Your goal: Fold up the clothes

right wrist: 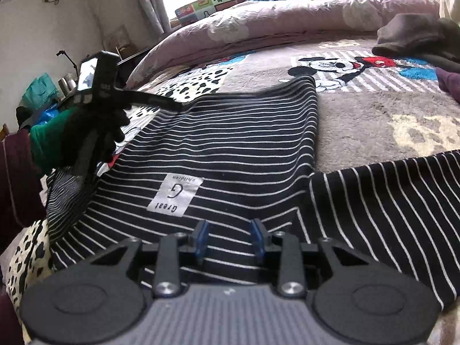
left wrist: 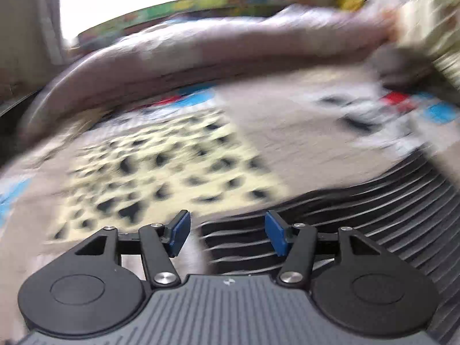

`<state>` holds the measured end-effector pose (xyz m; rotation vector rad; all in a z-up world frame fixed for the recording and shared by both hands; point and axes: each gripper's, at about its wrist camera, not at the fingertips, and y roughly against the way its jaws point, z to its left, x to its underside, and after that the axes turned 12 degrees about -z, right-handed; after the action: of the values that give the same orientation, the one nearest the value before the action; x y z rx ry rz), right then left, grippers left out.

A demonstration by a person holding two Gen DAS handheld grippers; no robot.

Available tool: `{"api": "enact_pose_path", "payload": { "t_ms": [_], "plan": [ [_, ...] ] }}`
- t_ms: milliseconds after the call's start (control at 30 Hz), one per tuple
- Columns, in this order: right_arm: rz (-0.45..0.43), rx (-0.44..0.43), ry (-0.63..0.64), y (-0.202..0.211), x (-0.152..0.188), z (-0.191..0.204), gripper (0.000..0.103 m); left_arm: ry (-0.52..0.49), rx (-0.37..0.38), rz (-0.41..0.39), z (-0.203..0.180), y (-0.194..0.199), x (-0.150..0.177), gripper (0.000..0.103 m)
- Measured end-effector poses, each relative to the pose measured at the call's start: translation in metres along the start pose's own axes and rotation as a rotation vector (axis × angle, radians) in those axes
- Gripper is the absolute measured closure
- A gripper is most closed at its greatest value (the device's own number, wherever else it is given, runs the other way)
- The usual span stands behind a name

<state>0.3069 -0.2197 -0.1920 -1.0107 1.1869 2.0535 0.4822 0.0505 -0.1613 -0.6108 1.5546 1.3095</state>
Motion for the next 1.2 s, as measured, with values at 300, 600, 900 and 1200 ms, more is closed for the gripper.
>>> {"api": "enact_pose_path", "payload": {
  "t_ms": [300,600,900,1200],
  "plan": [
    [0.003,0.009,-0.003,0.005,-0.002,0.003,0.069,-0.002,-0.209,-0.005,0.005,0.049,-0.001,0.044],
    [-0.084,0.034,0.03,0.075,-0.023,0.045,0.01,0.239,-0.277,-0.107,-0.032,0.222,0.027,0.023],
    [-0.099,0.196,0.048,0.165,-0.035,0.102,0.001,0.184,-0.34,-0.128,-0.111,0.357,0.033,0.018],
    [-0.172,0.197,0.075,0.257,-0.029,0.16,0.001,0.22,-0.375,-0.127,-0.14,0.447,0.036,0.018]
  ]
}}
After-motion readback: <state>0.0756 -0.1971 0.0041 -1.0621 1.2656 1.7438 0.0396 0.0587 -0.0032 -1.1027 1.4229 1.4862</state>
